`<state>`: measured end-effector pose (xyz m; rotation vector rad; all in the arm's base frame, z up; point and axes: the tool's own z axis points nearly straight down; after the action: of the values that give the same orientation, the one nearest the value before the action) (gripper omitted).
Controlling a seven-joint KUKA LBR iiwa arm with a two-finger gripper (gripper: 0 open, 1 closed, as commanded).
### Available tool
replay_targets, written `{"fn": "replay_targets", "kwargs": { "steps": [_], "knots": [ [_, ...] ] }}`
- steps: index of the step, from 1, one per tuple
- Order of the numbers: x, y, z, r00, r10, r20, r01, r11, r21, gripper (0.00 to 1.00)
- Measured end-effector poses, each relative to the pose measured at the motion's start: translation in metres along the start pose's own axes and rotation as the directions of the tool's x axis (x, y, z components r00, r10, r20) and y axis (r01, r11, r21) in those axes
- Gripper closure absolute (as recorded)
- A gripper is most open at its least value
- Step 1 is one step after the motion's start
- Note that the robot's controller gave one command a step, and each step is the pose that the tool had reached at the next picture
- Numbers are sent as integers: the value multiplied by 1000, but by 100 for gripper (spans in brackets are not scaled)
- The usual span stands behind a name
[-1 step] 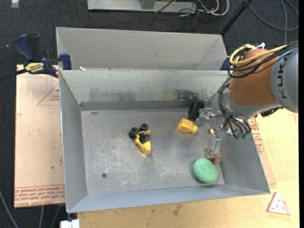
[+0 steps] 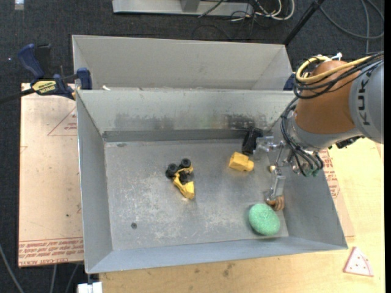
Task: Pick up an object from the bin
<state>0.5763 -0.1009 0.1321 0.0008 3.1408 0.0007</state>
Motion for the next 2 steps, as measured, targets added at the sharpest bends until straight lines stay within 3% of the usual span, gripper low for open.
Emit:
{"fn": "replay_targets", "kwargs": {
  "steps": [1,2],
  "knots": [
    [20,-23,36,998,-55,6,55,999,0,0],
    [34,-32,51,997,-76,2,76,997,1,0]
  ]
}}
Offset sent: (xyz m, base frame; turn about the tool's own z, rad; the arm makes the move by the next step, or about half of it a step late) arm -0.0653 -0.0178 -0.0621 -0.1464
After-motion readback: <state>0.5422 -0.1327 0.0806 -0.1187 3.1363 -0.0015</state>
